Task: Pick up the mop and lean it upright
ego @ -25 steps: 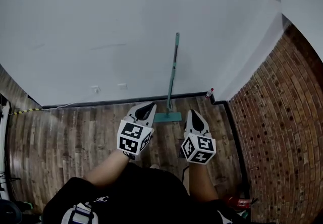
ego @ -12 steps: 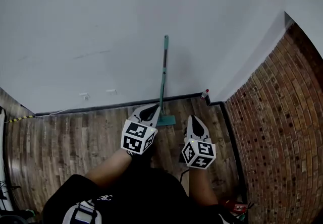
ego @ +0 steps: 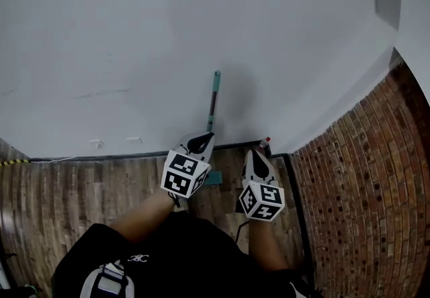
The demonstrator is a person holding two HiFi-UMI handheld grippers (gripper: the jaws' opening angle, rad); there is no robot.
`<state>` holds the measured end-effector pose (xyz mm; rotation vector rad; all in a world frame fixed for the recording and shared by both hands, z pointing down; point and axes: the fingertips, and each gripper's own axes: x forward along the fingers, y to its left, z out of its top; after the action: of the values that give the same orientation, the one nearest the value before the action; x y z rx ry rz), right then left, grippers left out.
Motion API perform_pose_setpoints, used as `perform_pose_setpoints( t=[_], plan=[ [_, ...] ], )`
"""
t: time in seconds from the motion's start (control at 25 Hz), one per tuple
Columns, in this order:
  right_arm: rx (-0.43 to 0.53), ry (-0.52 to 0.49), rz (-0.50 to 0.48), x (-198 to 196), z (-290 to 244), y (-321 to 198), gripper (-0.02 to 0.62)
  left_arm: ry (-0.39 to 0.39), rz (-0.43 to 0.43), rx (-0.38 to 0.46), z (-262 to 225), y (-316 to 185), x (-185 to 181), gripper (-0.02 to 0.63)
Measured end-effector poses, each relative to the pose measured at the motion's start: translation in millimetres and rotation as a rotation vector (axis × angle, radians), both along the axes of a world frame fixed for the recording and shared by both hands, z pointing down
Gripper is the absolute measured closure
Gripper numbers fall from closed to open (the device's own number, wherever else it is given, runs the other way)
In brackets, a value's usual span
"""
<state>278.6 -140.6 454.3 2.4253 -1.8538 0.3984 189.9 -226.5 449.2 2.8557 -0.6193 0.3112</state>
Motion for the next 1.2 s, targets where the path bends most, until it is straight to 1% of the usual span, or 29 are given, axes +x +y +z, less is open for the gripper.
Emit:
perform_pose_setpoints(
  t=[0.2,0.28,0.36,0.4,0.44,0.6,0.72,0.8,0.92,1.12,1.2],
  plan=[
    [0.052,0.023,-0.027,13,-4,-67,0.581,-0.012,-0.012,-0.019,7,-56,12,0.609],
    [0.045,0.039,-0.030,18,0,-93,0.581,-0.014,-0.025,-0.023,10,-75,13,0.609],
    [0.020,0.043,-0.064,19,7,-118,0.580,-0.019,-0.051,-0.037,14,-91,11,0.609],
    [0.007,0.040,-0.091,19,10,-130,0.543,-0.023,-0.065,-0.043,16,-97,9,0.609],
    [-0.005,0.037,-0.118,19,13,-141,0.528,-0.027,-0.082,-0.047,17,-101,7,0.609],
    [-0.040,0.036,-0.193,25,25,-187,0.520,-0.049,-0.173,-0.058,24,-121,-2,0.609],
    [-0.090,0.046,-0.232,31,42,-229,0.502,-0.064,-0.237,-0.067,25,-133,-8,0.609],
    [-0.122,0.052,-0.239,37,56,-255,0.482,-0.068,-0.268,-0.072,25,-137,-11,0.609],
    [-0.189,0.048,-0.244,46,84,-288,0.459,-0.055,-0.318,-0.104,25,-143,-15,0.609],
    [-0.265,0.017,-0.249,56,112,-316,0.459,-0.093,-0.391,-0.059,21,-142,-23,0.609],
    [-0.284,0.032,-0.255,54,117,-322,0.459,-0.098,-0.416,-0.058,21,-143,-29,0.609]
  ],
)
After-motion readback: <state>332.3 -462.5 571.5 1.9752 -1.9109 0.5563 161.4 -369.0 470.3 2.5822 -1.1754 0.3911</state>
